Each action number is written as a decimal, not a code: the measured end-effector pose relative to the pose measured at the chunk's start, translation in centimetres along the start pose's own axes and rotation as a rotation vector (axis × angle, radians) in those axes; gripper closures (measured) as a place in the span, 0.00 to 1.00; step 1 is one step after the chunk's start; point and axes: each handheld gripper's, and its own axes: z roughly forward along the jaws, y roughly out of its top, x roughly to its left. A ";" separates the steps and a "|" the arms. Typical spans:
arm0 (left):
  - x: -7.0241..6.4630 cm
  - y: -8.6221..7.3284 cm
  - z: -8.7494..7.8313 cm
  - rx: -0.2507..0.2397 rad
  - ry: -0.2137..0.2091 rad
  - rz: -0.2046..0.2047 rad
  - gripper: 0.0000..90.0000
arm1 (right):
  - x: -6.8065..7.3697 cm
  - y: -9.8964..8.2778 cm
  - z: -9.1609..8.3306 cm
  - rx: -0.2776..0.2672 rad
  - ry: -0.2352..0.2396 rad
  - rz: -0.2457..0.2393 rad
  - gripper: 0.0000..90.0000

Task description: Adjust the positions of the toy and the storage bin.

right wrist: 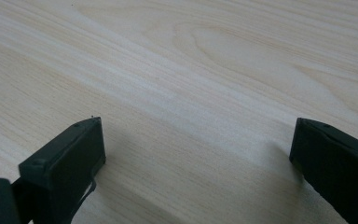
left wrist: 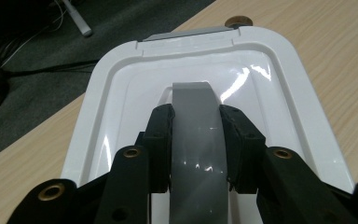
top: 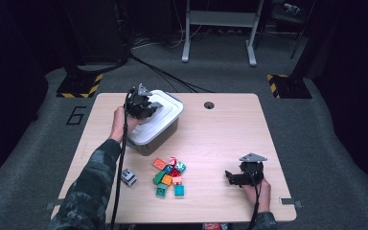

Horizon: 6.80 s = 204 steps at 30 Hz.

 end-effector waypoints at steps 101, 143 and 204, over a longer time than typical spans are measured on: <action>4.1 -5.0 -0.3 -0.029 -0.076 -0.201 0.36 | -0.1 0.0 0.1 -0.011 0.002 -0.015 0.03; 2.6 -22.5 -1.9 0.081 0.085 -0.240 0.09 | 0.8 3.5 0.3 0.000 0.097 0.002 0.06; 2.5 -22.7 -1.8 0.049 0.050 -0.240 0.11 | 2.6 25.3 6.5 -0.021 0.055 0.044 0.75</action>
